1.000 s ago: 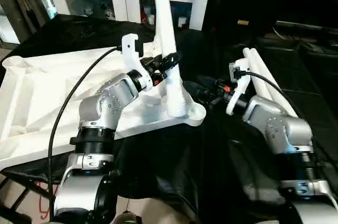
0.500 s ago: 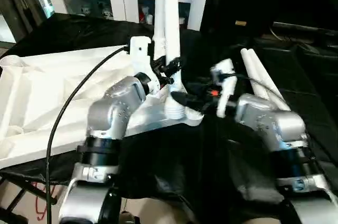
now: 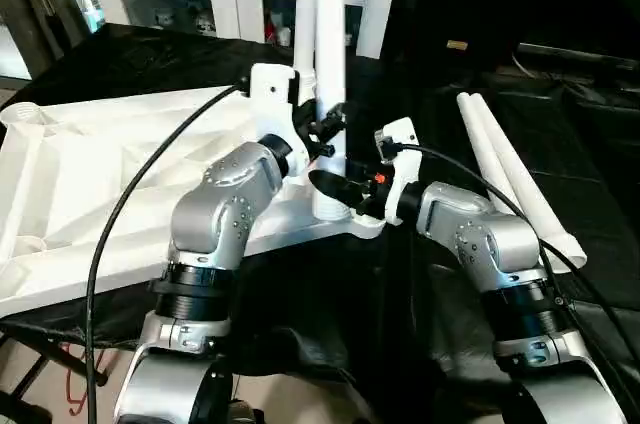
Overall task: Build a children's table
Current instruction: Insert table leg to table base
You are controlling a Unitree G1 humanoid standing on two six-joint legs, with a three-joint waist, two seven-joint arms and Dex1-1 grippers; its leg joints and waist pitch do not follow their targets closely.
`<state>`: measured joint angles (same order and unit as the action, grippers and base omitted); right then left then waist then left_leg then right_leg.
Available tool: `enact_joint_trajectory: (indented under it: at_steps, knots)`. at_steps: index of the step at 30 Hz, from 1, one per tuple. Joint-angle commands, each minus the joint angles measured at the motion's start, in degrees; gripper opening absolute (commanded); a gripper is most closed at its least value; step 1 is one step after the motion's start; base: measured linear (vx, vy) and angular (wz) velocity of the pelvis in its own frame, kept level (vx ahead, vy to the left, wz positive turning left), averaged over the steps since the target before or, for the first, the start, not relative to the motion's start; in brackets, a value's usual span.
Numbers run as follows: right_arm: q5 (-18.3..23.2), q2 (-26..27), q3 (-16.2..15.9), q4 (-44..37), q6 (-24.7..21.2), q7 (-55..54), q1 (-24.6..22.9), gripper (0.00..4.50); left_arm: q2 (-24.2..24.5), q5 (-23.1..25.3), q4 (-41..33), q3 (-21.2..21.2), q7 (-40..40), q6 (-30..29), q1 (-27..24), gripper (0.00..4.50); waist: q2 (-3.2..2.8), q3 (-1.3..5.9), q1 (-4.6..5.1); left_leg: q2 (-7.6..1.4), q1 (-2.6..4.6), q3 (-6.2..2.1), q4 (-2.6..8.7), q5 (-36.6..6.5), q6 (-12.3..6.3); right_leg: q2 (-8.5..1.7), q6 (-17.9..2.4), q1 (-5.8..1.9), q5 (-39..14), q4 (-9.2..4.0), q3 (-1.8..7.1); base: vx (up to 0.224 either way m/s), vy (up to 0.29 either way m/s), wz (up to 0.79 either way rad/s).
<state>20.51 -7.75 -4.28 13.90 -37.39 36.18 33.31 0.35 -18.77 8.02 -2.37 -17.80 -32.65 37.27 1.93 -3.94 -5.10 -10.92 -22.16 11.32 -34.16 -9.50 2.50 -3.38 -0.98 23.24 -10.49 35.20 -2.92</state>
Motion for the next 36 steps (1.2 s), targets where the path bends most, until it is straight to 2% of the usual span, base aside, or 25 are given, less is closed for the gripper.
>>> enact_joint_trajectory:
  at_steps: [1,7,16,17,18,19,21,22,23,27,31,35,36]
  knots:
    - [-0.56,-0.31,0.11,0.34,0.73,-0.68,0.67,2.46,-0.3,0.2,-1.46,0.78,0.39,0.16,-0.23,1.93,0.47,4.64,0.03,-2.26,1.28,-1.08,3.35,-6.1,-0.65,-4.45,-9.66,-3.04,-7.08,-3.73,2.61,0.0,0.0,0.0]
    - [-0.97,0.01,-0.18,0.87,1.18,-0.83,0.77,2.02,-0.36,-0.07,-2.1,0.99,0.26,-0.23,-0.54,1.93,0.63,4.67,0.02,-2.27,1.26,-1.09,3.33,-6.0,-0.74,-4.5,-9.55,-3.08,-7.16,-3.69,2.61,0.0,0.0,0.0]
    - [-1.0,-0.55,0.03,1.72,2.31,0.31,1.34,1.93,-0.34,-1.32,-3.05,0.76,-0.82,-0.98,-0.72,1.93,0.61,4.66,0.01,-2.32,1.34,-1.08,3.3,-6.0,-0.79,-4.49,-9.74,-3.03,-6.93,-3.62,2.6,0.0,0.0,0.0]
    - [-0.72,-0.76,0.16,1.59,2.45,0.82,1.35,1.93,-0.47,-2.18,-3.38,0.45,-1.25,-1.57,-0.7,1.93,0.58,4.68,0.01,-2.31,1.33,-1.07,3.26,-6.09,-0.72,-4.48,-9.83,-3.06,-6.8,-3.6,2.6,0.0,0.0,0.0]
    - [-0.33,-0.99,0.36,1.35,2.52,1.41,1.29,1.93,-0.58,-3.06,-3.76,0.23,-1.85,-2.11,-0.74,2.63,0.6,4.69,-0.02,-2.32,1.31,-1.09,3.28,-5.96,-0.68,-4.48,-9.99,-3.11,-6.51,-3.54,2.58,0.0,0.0,0.0]
    - [0.37,-1.56,0.6,0.73,2.68,2.77,1.13,1.93,-0.53,-3.64,-4.25,0.32,-2.67,-2.31,-0.8,2.63,0.42,4.71,-0.04,-2.31,1.33,-1.1,3.25,-5.98,-0.71,-4.46,-10.1,-3.11,-6.26,-3.48,2.59,0.0,0.0,0.0]
    - [2.08,-2.75,1.0,-0.9,2.79,6.0,0.49,1.93,-1.02,-6.35,-5.27,-0.5,-4.91,-2.4,-0.92,2.65,0.47,4.75,-0.18,-2.26,1.31,-0.99,3.13,-5.73,-1.08,-4.45,-10.63,-3.22,-5.31,-3.47,2.63,0.0,0.0,0.0]
    - [2.35,-2.93,1.05,-1.16,2.77,6.52,0.38,1.93,-1.02,-6.76,-5.35,-0.68,-5.29,-2.43,-0.87,2.74,0.51,4.73,-0.24,-2.25,1.31,-0.98,3.11,-5.72,-1.14,-4.46,-10.84,-3.22,-5.09,-3.43,2.62,0.0,0.0,0.0]
    - [2.88,-3.29,1.15,-1.67,2.69,7.49,0.14,1.93,-0.94,-7.46,-5.45,-1.01,-5.99,-2.42,-0.74,3.04,0.54,4.68,-0.19,-2.24,1.21,-1.02,3.15,-6.06,-1.39,-4.4,-10.89,-3.27,-5.22,-3.51,2.57,0.0,0.0,0.0]
    - [5.57,-5.41,1.77,-4.09,2.11,12.5,-1.05,1.92,0.75,-13.58,-3.65,-5.16,-11.44,-4.45,1.15,3.1,0.46,4.62,-0.24,-2.12,1.27,-1.02,3.11,-6.87,-1.48,-4.42,-10.77,-3.25,-7.02,-3.65,2.53,0.0,0.0,0.0]
    - [8.49,-7.64,1.75,-6.19,0.21,17.88,-2.19,1.91,3.22,-22.08,-1.18,-9.99,-17.34,-10.49,3.32,3.1,0.42,4.63,-0.28,-2.05,1.29,-1.09,3.07,-7.23,-1.33,-4.31,-10.97,-3.29,-7.86,-3.58,2.48,0.0,0.0,0.0]
    - [10.04,-9.16,0.99,-7.84,-0.88,21.17,-3.15,1.91,5.97,-20.18,1.05,-7.94,-20.67,-10.47,3.97,3.1,0.09,4.6,-0.26,-2.21,1.49,-1.16,3.15,-7.42,-1.25,-4.34,-10.69,-3.1,-8.32,-3.67,2.48,0.0,0.0,0.0]
    - [10.2,-9.42,0.91,-7.99,-1.01,21.53,-3.29,1.91,6.95,-19.07,1.95,-6.87,-21.76,-9.99,4.17,2.92,0.04,4.61,-0.26,-2.14,1.5,-1.19,3.17,-7.42,-1.27,-4.27,-10.59,-3.07,-8.47,-3.78,2.45,0.0,0.0,0.0]
